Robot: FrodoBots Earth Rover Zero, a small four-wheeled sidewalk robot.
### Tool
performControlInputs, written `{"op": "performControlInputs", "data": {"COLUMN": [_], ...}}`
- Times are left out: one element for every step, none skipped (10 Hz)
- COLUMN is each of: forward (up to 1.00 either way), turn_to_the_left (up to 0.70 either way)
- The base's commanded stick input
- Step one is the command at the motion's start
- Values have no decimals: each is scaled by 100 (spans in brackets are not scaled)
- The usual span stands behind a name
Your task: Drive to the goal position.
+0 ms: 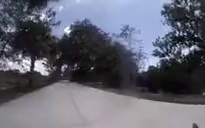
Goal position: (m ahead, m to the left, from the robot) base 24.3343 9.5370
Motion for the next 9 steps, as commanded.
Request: {"op": "performControlInputs", "data": {"forward": [85,85,85,85,85,85,85,85,85], "turn_to_the_left": [0,0,0,0,0,0,0,0,0]}}
